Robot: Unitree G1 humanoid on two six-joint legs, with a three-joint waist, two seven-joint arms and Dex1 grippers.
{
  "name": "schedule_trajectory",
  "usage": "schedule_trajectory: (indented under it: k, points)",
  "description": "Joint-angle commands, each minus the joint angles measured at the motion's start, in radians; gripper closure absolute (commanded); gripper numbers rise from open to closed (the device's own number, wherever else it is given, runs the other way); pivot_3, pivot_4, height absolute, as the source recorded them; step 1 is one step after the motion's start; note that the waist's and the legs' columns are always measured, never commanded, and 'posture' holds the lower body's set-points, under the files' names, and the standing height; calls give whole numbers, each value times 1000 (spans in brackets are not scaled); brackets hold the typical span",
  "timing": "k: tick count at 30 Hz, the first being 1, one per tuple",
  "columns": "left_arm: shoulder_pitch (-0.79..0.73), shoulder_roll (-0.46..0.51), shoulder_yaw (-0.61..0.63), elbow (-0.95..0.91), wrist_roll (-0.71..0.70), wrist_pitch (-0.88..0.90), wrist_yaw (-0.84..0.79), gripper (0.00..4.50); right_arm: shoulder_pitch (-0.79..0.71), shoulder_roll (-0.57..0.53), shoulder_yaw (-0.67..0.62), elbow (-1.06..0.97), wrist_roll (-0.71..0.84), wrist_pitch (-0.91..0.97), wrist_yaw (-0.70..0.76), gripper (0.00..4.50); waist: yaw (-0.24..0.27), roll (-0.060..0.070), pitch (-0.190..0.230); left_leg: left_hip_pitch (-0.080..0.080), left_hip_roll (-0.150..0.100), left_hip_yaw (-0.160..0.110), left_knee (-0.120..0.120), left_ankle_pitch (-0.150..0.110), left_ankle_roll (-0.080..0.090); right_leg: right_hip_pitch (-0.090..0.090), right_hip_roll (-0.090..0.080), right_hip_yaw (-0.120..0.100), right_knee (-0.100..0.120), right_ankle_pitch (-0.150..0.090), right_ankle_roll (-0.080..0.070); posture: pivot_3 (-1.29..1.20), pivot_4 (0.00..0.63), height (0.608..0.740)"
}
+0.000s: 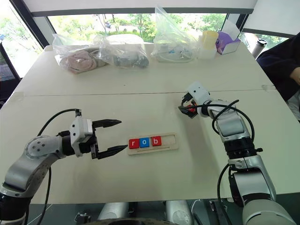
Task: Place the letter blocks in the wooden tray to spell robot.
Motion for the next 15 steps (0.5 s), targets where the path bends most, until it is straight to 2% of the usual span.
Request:
schedule_trajectory:
  k: [1, 10, 13, 15]
  points:
    - [-15, -2, -1, -6, 1, -10, -4, 0, 3, 18, -41, -27, 31, 68, -23, 58, 0, 0, 0, 0, 0, 0, 0, 0, 0, 0, 0, 0, 0, 0, 0, 0, 150, 740]
    - [-17, -6, -1, -1, 8, -15, 1, 0, 50, 18, -60, -96, 79, 241, -37, 58, 1, 0, 0, 0, 0, 0, 0, 0, 0, 0, 0, 0, 0, 0, 0, 0, 150, 740]
    - [-19, -10, -2, 0, 12, -16, 3, 0, 60, 16, -62, -111, 81, 265, -48, 854, 2, 0, 0, 0, 0, 0, 0, 0, 0, 0, 0, 0, 0, 0, 0, 0, 150, 740]
    - [-21, -15, -4, 1, 15, -16, 5, 0, 71, 14, -68, -135, 94, 295, -52, 1785, 3, 0, 0, 0, 0, 0, 1, 0, 0, 1, 0, 0, 0, 0, 0, 0, 150, 740]
